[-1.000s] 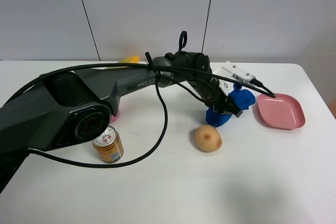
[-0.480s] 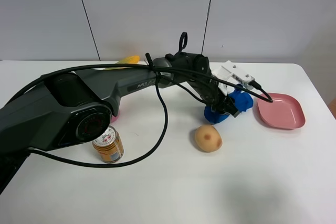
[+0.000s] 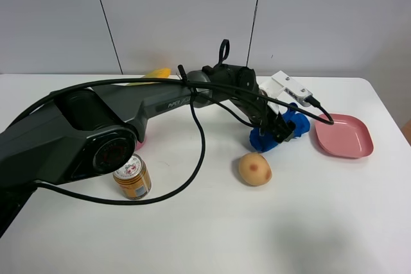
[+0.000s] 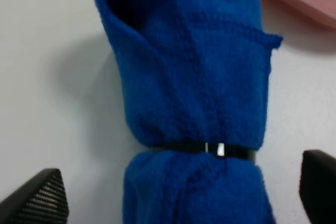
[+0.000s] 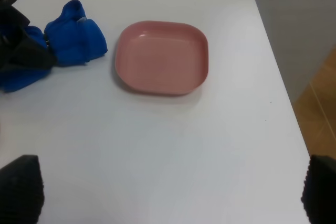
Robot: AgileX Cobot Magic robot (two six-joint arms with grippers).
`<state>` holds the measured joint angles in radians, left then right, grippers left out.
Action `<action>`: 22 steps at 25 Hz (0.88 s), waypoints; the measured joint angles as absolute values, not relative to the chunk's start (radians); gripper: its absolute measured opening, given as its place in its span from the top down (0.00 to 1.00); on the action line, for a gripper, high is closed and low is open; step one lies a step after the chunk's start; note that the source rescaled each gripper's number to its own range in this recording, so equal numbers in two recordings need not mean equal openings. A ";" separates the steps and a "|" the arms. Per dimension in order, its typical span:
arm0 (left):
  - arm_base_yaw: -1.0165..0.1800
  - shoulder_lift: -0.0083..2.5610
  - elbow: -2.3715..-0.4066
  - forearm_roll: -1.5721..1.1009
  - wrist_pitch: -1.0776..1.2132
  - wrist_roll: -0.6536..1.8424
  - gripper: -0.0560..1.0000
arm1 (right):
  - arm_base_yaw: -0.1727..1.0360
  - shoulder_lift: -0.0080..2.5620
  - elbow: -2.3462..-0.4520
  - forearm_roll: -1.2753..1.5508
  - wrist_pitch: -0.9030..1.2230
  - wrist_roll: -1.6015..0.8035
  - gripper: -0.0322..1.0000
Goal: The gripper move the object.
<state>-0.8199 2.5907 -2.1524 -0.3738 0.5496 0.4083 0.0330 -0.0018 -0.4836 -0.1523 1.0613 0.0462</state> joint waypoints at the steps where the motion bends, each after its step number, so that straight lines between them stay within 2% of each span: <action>1: -0.820 2.591 -2.152 -0.374 0.550 0.408 0.17 | 0.033 -0.002 -0.484 -0.152 1.061 0.046 0.00; 9: -0.808 2.553 -2.153 -0.374 0.574 0.389 0.17 | 0.033 -0.002 -0.484 -0.152 1.061 0.046 0.00; 15: -0.766 2.528 -2.154 -0.370 0.650 0.377 0.03 | 0.033 -0.002 -0.484 -0.152 1.061 0.046 0.00; 22: -0.689 2.451 -2.154 -0.360 0.701 0.375 0.01 | 0.033 -0.002 -0.484 -0.152 1.061 0.046 0.00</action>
<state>-0.6887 2.4514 -2.1543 -0.3601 0.7007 0.3751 0.0330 -0.0018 -0.4836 -0.1523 1.0613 0.0462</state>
